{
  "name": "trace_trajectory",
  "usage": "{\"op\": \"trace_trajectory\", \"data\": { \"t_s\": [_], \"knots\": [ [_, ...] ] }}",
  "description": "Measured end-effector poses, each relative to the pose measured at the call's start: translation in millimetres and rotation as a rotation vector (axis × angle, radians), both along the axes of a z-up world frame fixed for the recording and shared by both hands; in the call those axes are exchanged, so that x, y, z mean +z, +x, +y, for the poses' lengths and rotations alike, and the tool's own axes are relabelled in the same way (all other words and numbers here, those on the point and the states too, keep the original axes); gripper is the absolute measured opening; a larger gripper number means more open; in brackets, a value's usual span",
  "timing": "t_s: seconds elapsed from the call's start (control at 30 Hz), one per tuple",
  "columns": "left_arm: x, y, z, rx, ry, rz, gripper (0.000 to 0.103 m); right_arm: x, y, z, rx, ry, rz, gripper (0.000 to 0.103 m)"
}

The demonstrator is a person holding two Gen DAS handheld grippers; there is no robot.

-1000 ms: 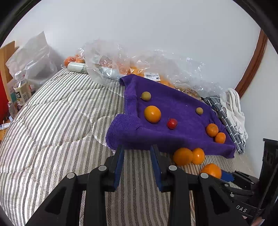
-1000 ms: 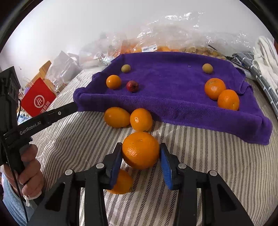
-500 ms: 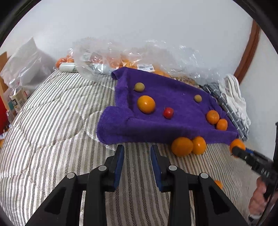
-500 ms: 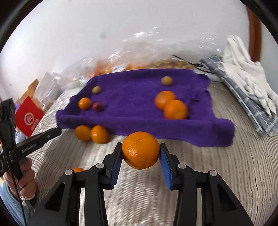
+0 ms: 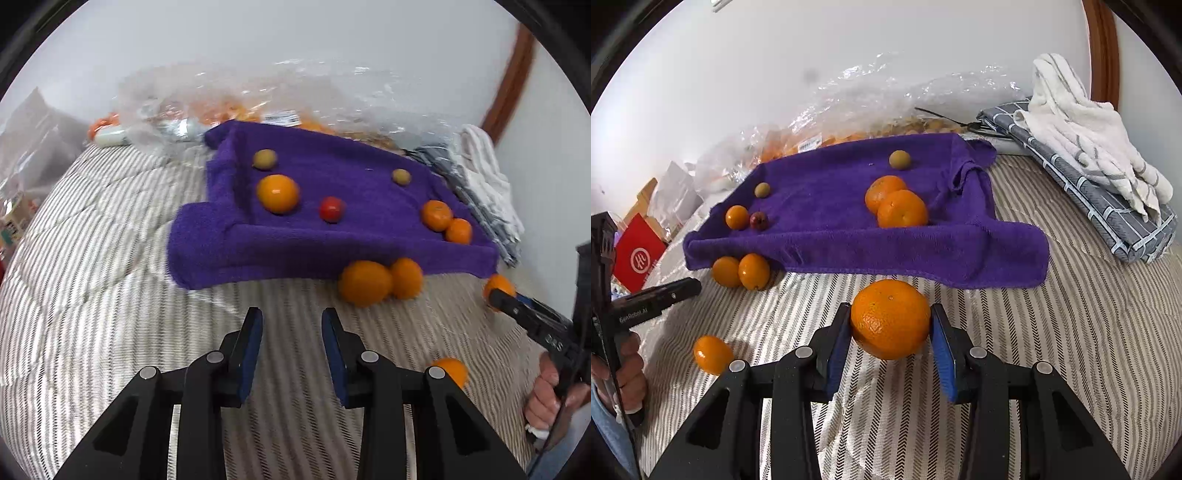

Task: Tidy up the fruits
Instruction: 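Grasp a large orange with the left gripper while the right gripper holds its orange, then carry both oranges over the purple towel with the right and left grippers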

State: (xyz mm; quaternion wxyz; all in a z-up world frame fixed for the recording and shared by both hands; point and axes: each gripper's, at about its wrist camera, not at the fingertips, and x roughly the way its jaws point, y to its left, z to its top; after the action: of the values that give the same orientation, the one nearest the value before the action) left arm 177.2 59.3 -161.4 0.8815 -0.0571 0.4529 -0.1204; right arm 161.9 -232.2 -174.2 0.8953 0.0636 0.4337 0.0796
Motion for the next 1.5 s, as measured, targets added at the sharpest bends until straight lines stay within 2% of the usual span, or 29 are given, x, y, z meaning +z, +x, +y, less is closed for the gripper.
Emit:
{"op": "trace_trajectory", "data": {
  "t_s": [0.1,0.3,0.43,0.8,0.83,0.9,1.07,1.23,1.37,1.5],
  "knots": [
    [6,-5,-16,-0.058,0.013,-0.032,0.046,1,-2,-1,0.008,0.024,-0.004,0.042],
    [12,4,-39,-0.085,0.013,-0.022,0.05,0,-1,-6,0.0,0.057,-0.001,0.042],
    [4,18,-47,-0.046,0.05,0.019,0.05,1,-3,-4,0.008,0.053,-0.002,0.042],
    [-6,30,-55,-0.06,0.011,0.033,0.049,-2,-1,-3,0.032,0.062,0.015,0.042],
    [-6,30,-56,-0.063,0.01,0.03,0.046,-2,-1,-3,0.032,0.063,0.015,0.042],
    [-6,29,-55,-0.068,0.002,0.032,0.035,-2,-1,-3,0.033,0.062,0.015,0.042],
    [-2,23,-45,-0.06,-0.06,0.004,0.035,-2,-1,-3,0.039,0.068,0.014,0.042],
    [7,17,-36,-0.038,-0.073,-0.05,0.035,-1,-2,-5,0.032,0.079,0.005,0.042],
    [11,21,-19,0.005,-0.158,-0.056,0.035,0,-4,-9,0.02,0.092,-0.003,0.042],
    [15,22,-2,0.065,-0.181,-0.077,0.035,1,-5,-10,0.017,0.102,-0.014,0.042]
  ]
}}
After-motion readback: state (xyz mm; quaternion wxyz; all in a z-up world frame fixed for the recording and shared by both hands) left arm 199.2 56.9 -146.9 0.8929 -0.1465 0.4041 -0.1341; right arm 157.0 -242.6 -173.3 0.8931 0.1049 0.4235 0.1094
